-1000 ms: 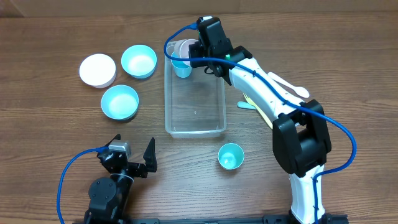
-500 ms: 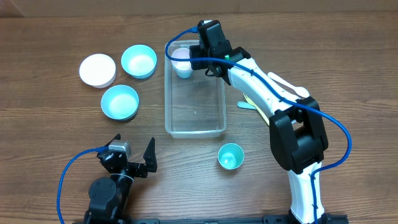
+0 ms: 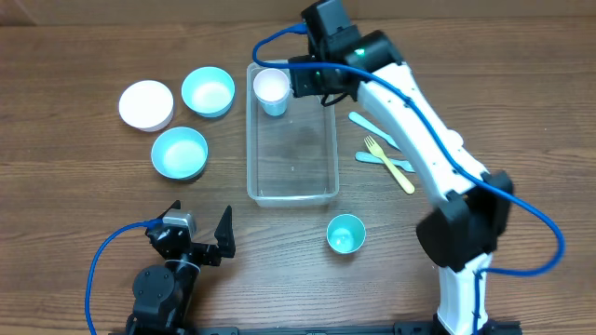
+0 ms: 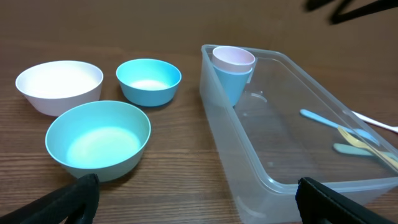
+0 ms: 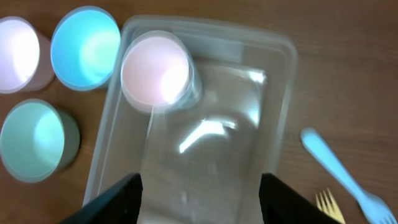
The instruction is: Pack container
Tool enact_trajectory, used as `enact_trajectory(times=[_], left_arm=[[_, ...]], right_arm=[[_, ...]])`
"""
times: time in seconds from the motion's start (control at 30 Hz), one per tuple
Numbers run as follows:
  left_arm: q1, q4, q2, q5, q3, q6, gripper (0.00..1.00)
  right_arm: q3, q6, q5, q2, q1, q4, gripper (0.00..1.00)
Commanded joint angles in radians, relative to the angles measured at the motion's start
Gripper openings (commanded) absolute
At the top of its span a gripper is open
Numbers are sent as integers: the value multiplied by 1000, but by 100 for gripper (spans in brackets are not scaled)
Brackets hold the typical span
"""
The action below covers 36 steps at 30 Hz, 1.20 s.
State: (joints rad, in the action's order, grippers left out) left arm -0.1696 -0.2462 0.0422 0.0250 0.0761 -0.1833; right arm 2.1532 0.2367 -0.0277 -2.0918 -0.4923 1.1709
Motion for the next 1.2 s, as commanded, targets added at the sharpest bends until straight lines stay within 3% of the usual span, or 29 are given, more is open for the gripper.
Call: enact_trajectory(times=[0.0,0.1,0.2,0.3,0.43,0.7,0.87,1.17], left_arm=[[1,-5,-4,1,0,12,100],[1,-5,-4,1,0,12,100],[1,-5,-4,1,0,12,100],[1,-4,-4,1,0,12,100],[1,-5,-4,1,0,12,100],[1,-5,-4,1,0,12,100],[1,-5,-4,1,0,12,100],[1,-5,-4,1,0,12,100]], right_arm=[[33,6,0,117,7,190,62],[-61,27,0,233,1,322,58],[-320,55,0,448,-24,239,61],[-879,116,-45,868,-32,24,64],[-1175,207,-53,1096,-35,-2,59],[-1277,236,38,901,-185,-119,60],[-1277,236,89,728,-187,-241,60],[-1291,235,93,589,-187,-360,53]])
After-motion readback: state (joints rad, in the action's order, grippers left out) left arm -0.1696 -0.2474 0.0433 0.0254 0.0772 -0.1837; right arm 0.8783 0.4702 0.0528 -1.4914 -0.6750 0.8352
